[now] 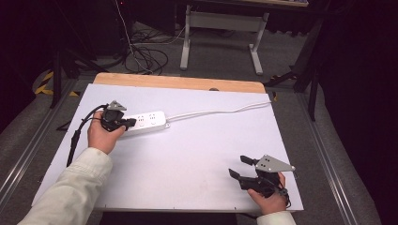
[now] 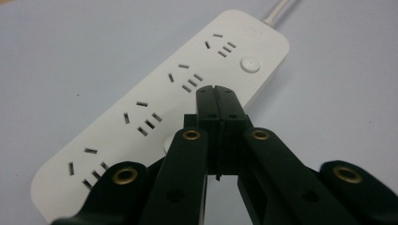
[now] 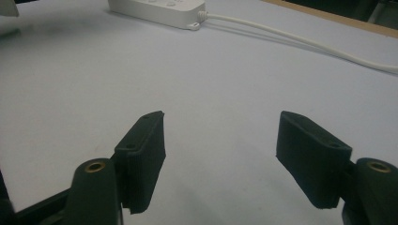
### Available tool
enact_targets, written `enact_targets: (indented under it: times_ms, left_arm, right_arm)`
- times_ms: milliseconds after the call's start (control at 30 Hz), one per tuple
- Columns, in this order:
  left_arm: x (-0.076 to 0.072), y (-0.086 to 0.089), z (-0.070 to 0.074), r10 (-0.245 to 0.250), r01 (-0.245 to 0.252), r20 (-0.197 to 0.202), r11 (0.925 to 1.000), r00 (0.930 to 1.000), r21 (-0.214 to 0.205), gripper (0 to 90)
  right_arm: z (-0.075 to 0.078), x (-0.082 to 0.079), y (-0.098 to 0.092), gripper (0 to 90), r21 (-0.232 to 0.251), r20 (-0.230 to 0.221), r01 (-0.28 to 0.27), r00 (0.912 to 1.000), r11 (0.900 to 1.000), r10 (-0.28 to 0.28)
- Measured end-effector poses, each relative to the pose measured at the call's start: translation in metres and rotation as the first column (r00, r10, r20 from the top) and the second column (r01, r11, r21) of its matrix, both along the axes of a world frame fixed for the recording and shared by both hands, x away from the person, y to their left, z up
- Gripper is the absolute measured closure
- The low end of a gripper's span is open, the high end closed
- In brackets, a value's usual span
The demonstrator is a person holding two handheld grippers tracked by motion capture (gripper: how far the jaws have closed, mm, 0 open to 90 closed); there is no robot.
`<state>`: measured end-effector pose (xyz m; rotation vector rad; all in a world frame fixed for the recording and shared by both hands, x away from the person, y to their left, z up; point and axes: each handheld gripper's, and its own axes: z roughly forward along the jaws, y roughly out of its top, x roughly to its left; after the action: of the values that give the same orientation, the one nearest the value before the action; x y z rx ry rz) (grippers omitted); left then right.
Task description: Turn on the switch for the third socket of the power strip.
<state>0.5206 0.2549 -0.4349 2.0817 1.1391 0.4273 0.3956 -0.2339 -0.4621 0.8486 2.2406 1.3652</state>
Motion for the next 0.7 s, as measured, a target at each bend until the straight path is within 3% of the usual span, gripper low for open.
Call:
enact_targets:
  times_ms: [333, 700]
  left_arm:
    - [-0.011, 0.004, 0.016, 0.016, -0.015, 0.019, 0.9986, 0.9997, -0.051, 90.0]
    - [-0.022, 0.006, 0.030, -0.003, 0.009, 0.058, 0.9957, 0.9983, -0.093, 89.9]
  right_arm:
    - [0.000, 0.001, 0.000, 33.7, -0.001, 0.000, 0.001, 1.0000, 1.0000, -0.001]
    - [0.000, 0.001, 0.001, 33.7, -0.002, -0.002, 0.000, 1.0000, 1.0000, 0.000]
